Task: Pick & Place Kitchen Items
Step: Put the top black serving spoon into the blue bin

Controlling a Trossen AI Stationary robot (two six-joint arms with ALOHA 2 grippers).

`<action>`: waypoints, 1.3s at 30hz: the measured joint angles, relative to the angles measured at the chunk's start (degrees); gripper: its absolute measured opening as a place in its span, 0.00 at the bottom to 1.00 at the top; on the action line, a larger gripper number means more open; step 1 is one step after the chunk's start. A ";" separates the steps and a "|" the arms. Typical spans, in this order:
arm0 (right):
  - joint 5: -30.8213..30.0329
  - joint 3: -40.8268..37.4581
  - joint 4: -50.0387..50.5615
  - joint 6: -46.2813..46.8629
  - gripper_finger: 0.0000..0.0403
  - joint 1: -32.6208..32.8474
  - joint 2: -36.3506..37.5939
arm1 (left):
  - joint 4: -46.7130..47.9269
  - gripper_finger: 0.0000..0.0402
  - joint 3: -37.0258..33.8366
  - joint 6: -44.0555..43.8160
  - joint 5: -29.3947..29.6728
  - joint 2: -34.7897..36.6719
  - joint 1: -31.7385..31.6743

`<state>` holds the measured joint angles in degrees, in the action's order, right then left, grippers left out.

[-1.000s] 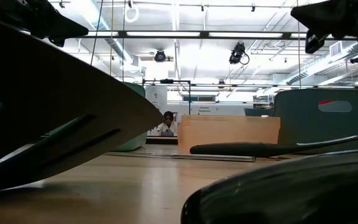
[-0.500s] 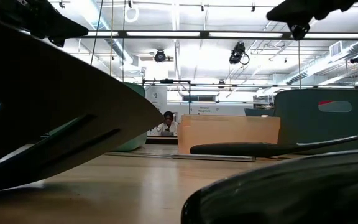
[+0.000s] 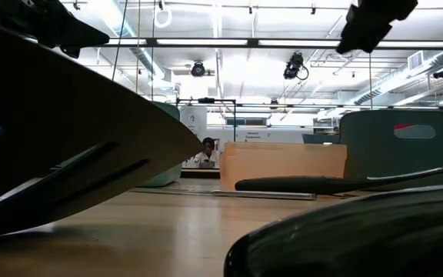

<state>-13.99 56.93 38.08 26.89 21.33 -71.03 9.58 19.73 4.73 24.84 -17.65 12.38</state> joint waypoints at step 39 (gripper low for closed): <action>9.92 3.10 12.08 9.47 0.51 0.12 -26.05 | 0.06 0.04 0.00 -1.01 -0.02 -0.02 0.01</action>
<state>-4.08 60.03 50.16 36.36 21.45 -97.09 9.64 19.73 3.73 24.82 -17.67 12.39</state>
